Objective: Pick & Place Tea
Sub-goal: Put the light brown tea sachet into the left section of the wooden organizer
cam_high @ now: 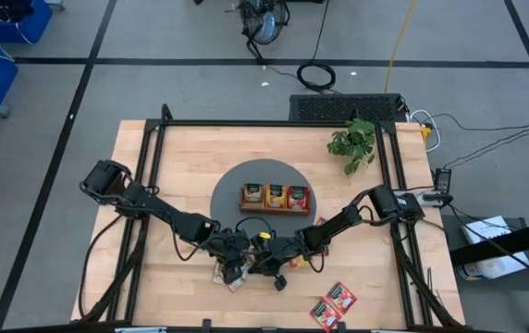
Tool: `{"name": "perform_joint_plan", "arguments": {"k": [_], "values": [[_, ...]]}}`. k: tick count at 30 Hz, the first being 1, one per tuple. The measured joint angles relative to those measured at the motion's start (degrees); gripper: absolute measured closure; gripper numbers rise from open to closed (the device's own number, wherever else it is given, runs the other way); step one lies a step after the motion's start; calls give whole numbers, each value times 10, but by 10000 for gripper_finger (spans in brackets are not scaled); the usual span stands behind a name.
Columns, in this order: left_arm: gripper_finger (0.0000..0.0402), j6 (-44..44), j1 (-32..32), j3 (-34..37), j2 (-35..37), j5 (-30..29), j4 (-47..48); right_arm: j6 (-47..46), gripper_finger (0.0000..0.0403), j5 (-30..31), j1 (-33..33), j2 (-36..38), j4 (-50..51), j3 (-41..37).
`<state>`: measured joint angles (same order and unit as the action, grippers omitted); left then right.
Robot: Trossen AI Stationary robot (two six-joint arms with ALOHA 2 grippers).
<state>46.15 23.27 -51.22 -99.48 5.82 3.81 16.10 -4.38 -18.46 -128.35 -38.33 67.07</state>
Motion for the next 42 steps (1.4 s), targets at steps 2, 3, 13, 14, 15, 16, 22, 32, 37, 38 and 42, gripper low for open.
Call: {"name": "perform_joint_plan", "arguments": {"k": [2,3,13,14,15,16,22,32,37,38,42], "values": [[389,0,0,0,3,0,6,0,403,0,0,0,0,0],[393,0,0,0,6,1,10,0,403,0,0,0,-1,0],[396,-37,28,-28,56,-30,135,12,369,31,-32,60,12,-3],[395,-38,34,-42,57,-44,165,16,359,46,-38,73,14,-2],[395,-41,42,-57,59,-61,195,22,348,58,-44,86,16,-2],[396,-43,50,-73,59,-75,228,29,335,70,-50,95,14,-2],[396,-48,107,-166,57,-178,331,24,252,151,-71,147,3,-4],[398,-107,159,-223,35,-259,352,-115,186,96,-45,178,-74,-57],[398,-113,160,-225,2,-261,355,-203,193,-12,-23,180,-174,-90],[398,-114,160,-225,-3,-266,354,-228,195,-30,-17,180,-183,-93],[395,-128,162,-225,-26,-269,352,-318,203,-88,13,178,-170,-98]]}}
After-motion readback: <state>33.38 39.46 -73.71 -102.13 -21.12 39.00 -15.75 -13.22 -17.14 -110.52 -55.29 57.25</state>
